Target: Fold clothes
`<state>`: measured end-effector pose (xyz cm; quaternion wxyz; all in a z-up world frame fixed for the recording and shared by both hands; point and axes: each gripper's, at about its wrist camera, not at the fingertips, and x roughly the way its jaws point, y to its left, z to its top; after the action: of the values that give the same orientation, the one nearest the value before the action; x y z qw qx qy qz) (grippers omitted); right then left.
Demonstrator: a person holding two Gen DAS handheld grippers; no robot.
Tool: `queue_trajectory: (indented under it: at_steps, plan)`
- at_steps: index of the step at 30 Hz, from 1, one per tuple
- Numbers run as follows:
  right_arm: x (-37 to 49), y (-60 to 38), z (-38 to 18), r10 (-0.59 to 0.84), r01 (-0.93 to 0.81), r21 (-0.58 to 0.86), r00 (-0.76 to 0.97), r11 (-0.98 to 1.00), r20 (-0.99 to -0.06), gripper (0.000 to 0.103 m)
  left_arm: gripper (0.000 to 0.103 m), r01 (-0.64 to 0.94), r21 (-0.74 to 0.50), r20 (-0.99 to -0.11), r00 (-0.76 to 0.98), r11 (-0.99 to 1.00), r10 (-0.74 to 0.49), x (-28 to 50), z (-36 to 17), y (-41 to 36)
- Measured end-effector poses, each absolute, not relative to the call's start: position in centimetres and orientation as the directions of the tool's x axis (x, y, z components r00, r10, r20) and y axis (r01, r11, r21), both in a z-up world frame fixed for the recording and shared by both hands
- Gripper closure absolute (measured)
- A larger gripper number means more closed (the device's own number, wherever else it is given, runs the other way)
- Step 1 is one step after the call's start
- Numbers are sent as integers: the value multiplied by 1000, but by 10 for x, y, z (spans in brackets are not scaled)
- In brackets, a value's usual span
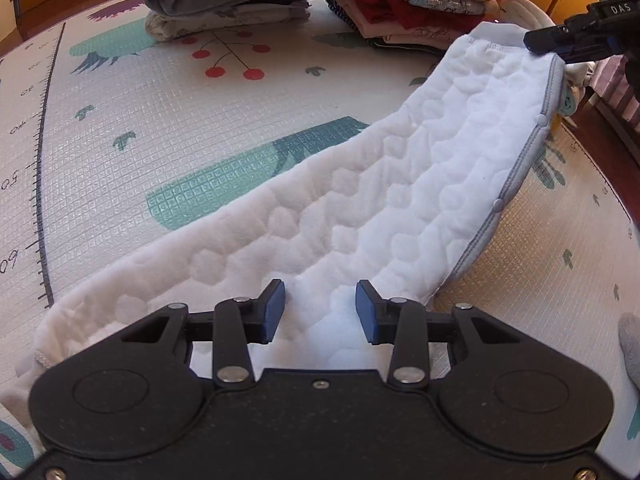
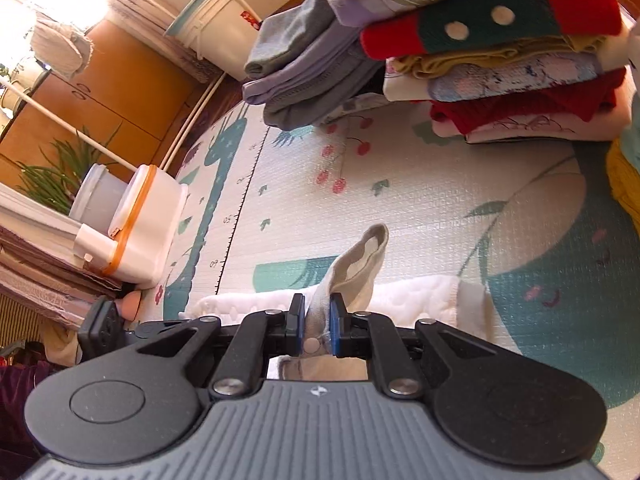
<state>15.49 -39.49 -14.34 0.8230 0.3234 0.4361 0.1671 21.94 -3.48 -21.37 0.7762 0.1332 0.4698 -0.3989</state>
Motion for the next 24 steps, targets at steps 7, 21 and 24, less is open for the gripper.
queue_trajectory:
  at_steps: [7, 21, 24]
  plan:
    - [165, -371, -144, 533, -21, 617, 528, 787, -661, 89, 65, 739, -228, -788, 243, 634, -566, 223, -191, -32]
    - [146, -405, -217, 230, 128, 311, 430, 942, -873, 82, 64, 643, -236, -831, 256, 729, -494, 220, -185, 49]
    - [146, -393, -202, 176, 76, 241, 483, 968, -858, 78, 64, 471, -245, -835, 342, 847, -431, 222, -179, 112]
